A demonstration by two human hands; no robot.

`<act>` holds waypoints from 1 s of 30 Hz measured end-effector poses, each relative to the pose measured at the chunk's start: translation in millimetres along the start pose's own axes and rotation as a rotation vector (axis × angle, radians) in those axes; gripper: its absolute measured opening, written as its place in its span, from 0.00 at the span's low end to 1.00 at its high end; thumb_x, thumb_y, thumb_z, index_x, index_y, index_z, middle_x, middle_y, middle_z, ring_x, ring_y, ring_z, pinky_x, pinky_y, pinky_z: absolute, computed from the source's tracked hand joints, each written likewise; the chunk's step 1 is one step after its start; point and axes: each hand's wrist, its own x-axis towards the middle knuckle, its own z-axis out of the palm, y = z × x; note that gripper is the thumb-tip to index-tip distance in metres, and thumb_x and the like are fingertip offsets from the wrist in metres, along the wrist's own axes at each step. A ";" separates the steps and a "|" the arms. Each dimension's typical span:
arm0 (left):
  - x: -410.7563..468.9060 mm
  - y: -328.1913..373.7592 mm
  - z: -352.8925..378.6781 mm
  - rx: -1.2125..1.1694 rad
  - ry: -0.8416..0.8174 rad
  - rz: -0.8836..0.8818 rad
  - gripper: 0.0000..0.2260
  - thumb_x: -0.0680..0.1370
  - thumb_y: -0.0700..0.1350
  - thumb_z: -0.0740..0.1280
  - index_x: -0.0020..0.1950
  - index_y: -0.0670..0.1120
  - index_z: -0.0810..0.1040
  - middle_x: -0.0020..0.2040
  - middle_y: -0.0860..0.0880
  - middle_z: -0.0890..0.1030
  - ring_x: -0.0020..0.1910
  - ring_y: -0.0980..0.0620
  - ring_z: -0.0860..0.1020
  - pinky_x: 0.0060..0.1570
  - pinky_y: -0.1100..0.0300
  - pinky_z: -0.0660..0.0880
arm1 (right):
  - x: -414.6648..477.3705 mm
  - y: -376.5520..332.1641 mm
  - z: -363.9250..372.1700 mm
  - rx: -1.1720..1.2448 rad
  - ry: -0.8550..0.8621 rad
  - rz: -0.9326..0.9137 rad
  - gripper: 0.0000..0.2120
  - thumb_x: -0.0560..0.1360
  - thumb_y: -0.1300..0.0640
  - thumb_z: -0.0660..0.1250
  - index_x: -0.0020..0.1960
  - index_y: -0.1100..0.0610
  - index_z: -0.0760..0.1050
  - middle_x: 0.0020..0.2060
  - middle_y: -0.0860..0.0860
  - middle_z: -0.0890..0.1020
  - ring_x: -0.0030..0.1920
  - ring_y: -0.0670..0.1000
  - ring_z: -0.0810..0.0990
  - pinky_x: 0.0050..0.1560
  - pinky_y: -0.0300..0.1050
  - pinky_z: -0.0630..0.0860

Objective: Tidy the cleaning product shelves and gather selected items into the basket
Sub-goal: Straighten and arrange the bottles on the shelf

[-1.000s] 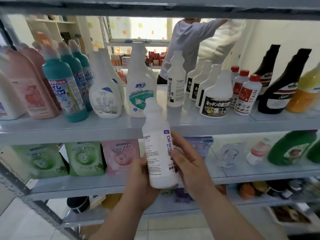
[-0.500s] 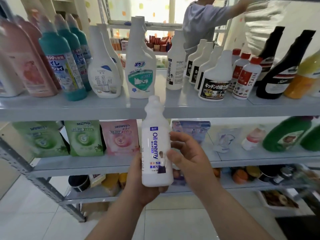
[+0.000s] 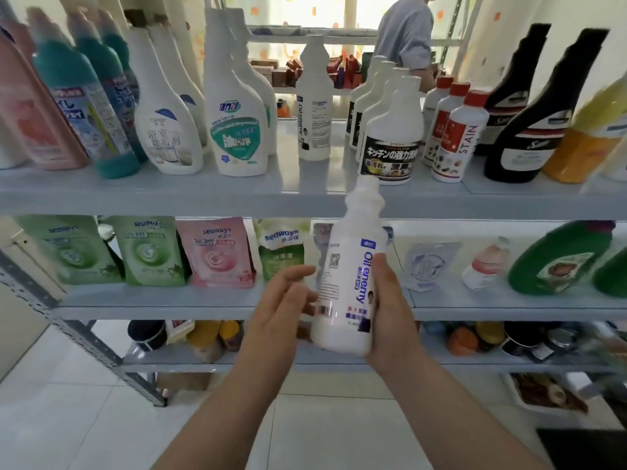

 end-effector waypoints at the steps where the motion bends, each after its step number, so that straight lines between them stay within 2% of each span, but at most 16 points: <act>1: 2.7 1.0 11.8 -0.077 -0.006 -0.146 0.15 0.84 0.52 0.57 0.65 0.55 0.80 0.57 0.44 0.83 0.55 0.44 0.83 0.56 0.38 0.81 | -1.7 -1.6 -4.9 0.004 -0.027 0.005 0.21 0.77 0.40 0.65 0.59 0.52 0.86 0.56 0.58 0.86 0.53 0.57 0.87 0.49 0.52 0.84; 4: -4.0 -5.8 46.6 -0.416 -0.093 -0.354 0.23 0.85 0.58 0.53 0.64 0.50 0.84 0.61 0.42 0.84 0.60 0.42 0.83 0.63 0.42 0.77 | -5.5 -8.2 -17.5 -0.116 -0.067 -0.054 0.28 0.79 0.41 0.63 0.76 0.51 0.72 0.65 0.54 0.82 0.64 0.55 0.82 0.59 0.52 0.80; 6: -10.3 -14.2 60.4 -0.552 -0.061 -0.380 0.25 0.84 0.61 0.52 0.67 0.49 0.82 0.62 0.42 0.84 0.60 0.41 0.83 0.64 0.41 0.76 | -8.0 -17.8 -27.8 -0.361 -0.098 -0.187 0.25 0.81 0.43 0.59 0.78 0.42 0.67 0.69 0.42 0.79 0.67 0.47 0.79 0.64 0.46 0.79; 8: -16.9 -20.5 67.6 -0.479 -0.088 -0.378 0.28 0.80 0.67 0.53 0.65 0.52 0.82 0.59 0.42 0.85 0.55 0.38 0.85 0.51 0.35 0.81 | -9.5 -29.3 -41.3 -0.545 -0.166 -0.199 0.24 0.81 0.42 0.59 0.77 0.34 0.65 0.65 0.29 0.77 0.63 0.38 0.80 0.56 0.36 0.80; 10: -24.9 -22.4 76.5 -0.317 -0.088 -0.361 0.29 0.73 0.69 0.58 0.62 0.52 0.81 0.54 0.43 0.87 0.48 0.39 0.86 0.37 0.42 0.83 | -11.7 -40.7 -53.6 -0.649 -0.219 -0.122 0.27 0.76 0.37 0.62 0.75 0.28 0.63 0.60 0.25 0.77 0.55 0.35 0.81 0.47 0.31 0.79; 12: -35.0 -24.0 85.0 -0.163 -0.028 -0.284 0.24 0.77 0.64 0.62 0.68 0.55 0.78 0.53 0.48 0.87 0.46 0.43 0.87 0.36 0.46 0.83 | -12.0 -45.4 -65.7 -0.696 -0.196 -0.050 0.30 0.70 0.31 0.64 0.71 0.23 0.62 0.61 0.28 0.77 0.52 0.38 0.83 0.47 0.36 0.81; 14: -42.7 -26.8 93.0 -0.037 0.021 -0.201 0.15 0.83 0.57 0.62 0.71 0.65 0.74 0.53 0.56 0.86 0.47 0.50 0.86 0.36 0.47 0.83 | -11.7 -48.0 -74.8 -0.671 -0.116 0.009 0.26 0.69 0.33 0.65 0.66 0.20 0.64 0.62 0.36 0.79 0.53 0.46 0.85 0.53 0.48 0.83; 15: -46.0 -27.3 96.6 0.006 0.024 -0.172 0.15 0.85 0.53 0.61 0.69 0.70 0.73 0.53 0.59 0.85 0.47 0.54 0.85 0.36 0.47 0.84 | -11.5 -49.4 -79.2 -0.657 -0.074 0.031 0.24 0.69 0.34 0.65 0.64 0.20 0.66 0.61 0.39 0.81 0.53 0.49 0.85 0.54 0.52 0.83; 17: -52.3 -29.3 102.9 0.046 0.030 -0.150 0.21 0.86 0.46 0.60 0.67 0.75 0.73 0.51 0.61 0.83 0.45 0.58 0.84 0.35 0.52 0.82 | -9.4 -51.0 -89.7 -0.589 -0.002 0.086 0.22 0.69 0.36 0.64 0.63 0.26 0.72 0.57 0.46 0.84 0.51 0.52 0.86 0.52 0.54 0.83; 18: -55.9 -29.6 105.6 0.055 0.036 -0.143 0.24 0.86 0.42 0.59 0.66 0.75 0.74 0.50 0.60 0.82 0.43 0.59 0.83 0.34 0.55 0.81 | -8.9 -51.8 -94.6 -0.482 0.036 0.130 0.20 0.71 0.38 0.64 0.62 0.35 0.76 0.52 0.49 0.86 0.48 0.53 0.87 0.47 0.52 0.83; 20: -61.4 -27.6 111.4 0.055 0.040 -0.136 0.27 0.84 0.36 0.60 0.63 0.72 0.78 0.48 0.59 0.81 0.41 0.58 0.82 0.33 0.58 0.79 | -10.5 -56.1 -101.2 -0.190 0.105 0.278 0.12 0.78 0.45 0.65 0.53 0.52 0.80 0.39 0.54 0.86 0.35 0.53 0.86 0.33 0.46 0.81; 21: -63.3 -25.2 114.7 0.033 0.038 -0.146 0.27 0.83 0.35 0.61 0.61 0.69 0.80 0.48 0.59 0.81 0.41 0.57 0.83 0.34 0.59 0.79 | -12.9 -59.1 -104.8 -0.102 0.106 0.355 0.13 0.80 0.46 0.65 0.48 0.55 0.80 0.35 0.56 0.85 0.31 0.54 0.85 0.30 0.45 0.80; 23: -65.5 -21.3 120.3 -0.041 0.057 -0.198 0.21 0.82 0.35 0.65 0.59 0.62 0.82 0.51 0.54 0.80 0.41 0.53 0.83 0.33 0.58 0.79 | -15.5 -58.9 -113.2 -0.040 0.055 0.453 0.17 0.77 0.44 0.69 0.45 0.58 0.85 0.36 0.58 0.85 0.32 0.56 0.85 0.31 0.48 0.81; 26: -69.1 -23.1 125.1 -0.146 0.108 -0.285 0.12 0.81 0.36 0.68 0.62 0.47 0.79 0.57 0.43 0.79 0.42 0.51 0.82 0.31 0.59 0.77 | -18.9 -52.9 -123.3 -0.016 -0.031 0.513 0.17 0.68 0.41 0.73 0.42 0.55 0.88 0.38 0.58 0.85 0.35 0.56 0.86 0.35 0.49 0.83; 27: -70.3 -24.7 125.6 -0.196 0.111 -0.321 0.10 0.81 0.37 0.68 0.61 0.44 0.77 0.57 0.41 0.80 0.41 0.52 0.82 0.30 0.59 0.77 | -18.6 -50.2 -125.3 -0.015 -0.036 0.534 0.18 0.68 0.41 0.73 0.44 0.55 0.88 0.39 0.58 0.85 0.36 0.57 0.86 0.36 0.49 0.83; 30: -73.1 -32.5 123.7 -0.321 0.053 -0.438 0.09 0.82 0.43 0.66 0.61 0.40 0.76 0.53 0.42 0.84 0.42 0.52 0.84 0.31 0.56 0.79 | -19.6 -45.6 -124.2 0.028 -0.026 0.583 0.26 0.72 0.40 0.71 0.59 0.59 0.83 0.48 0.62 0.83 0.43 0.59 0.84 0.44 0.52 0.83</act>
